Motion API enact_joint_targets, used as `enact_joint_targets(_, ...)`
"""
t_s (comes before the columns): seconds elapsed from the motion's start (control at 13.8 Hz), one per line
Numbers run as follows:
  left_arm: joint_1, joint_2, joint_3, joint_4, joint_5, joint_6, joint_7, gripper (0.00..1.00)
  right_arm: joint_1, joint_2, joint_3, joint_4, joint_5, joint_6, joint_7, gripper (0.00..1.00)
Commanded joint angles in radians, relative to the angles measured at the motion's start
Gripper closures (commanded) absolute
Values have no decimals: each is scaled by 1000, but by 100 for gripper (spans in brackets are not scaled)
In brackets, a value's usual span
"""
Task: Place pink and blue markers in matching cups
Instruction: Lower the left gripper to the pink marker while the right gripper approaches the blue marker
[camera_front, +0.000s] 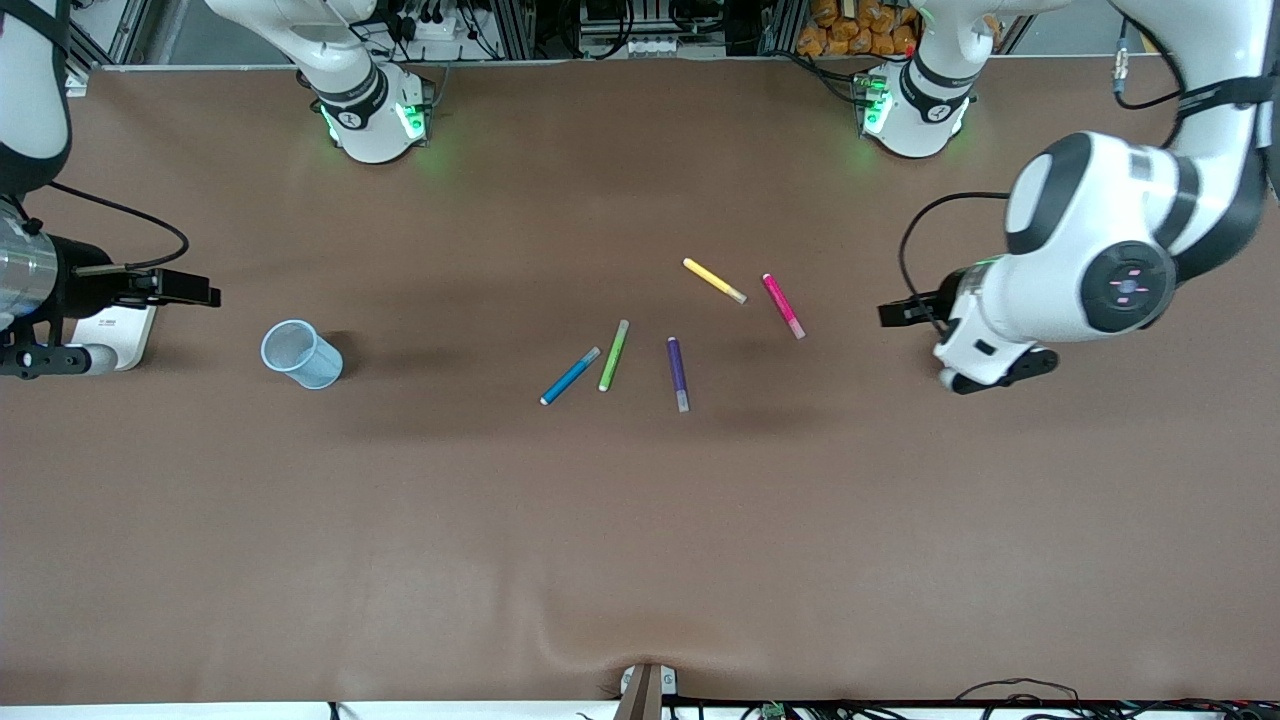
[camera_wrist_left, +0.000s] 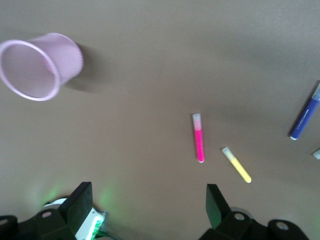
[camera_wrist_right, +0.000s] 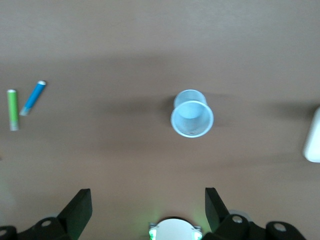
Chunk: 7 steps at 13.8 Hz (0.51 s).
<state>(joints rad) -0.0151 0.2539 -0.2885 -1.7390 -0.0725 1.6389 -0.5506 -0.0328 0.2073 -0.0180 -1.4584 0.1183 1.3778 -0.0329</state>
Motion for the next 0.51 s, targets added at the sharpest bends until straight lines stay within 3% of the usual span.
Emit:
enact_joint_targets(0.0, 0, -30, -11, -111, -46, 105, -40, 0, -12, 4, 10, 10, 30, -2, -1, 0)
enact_joint_targets(0.43, -57, 8, -49, -234, -59, 305, -141, 0, -22, 132, 7, -2, 15, 150, -15, 0)
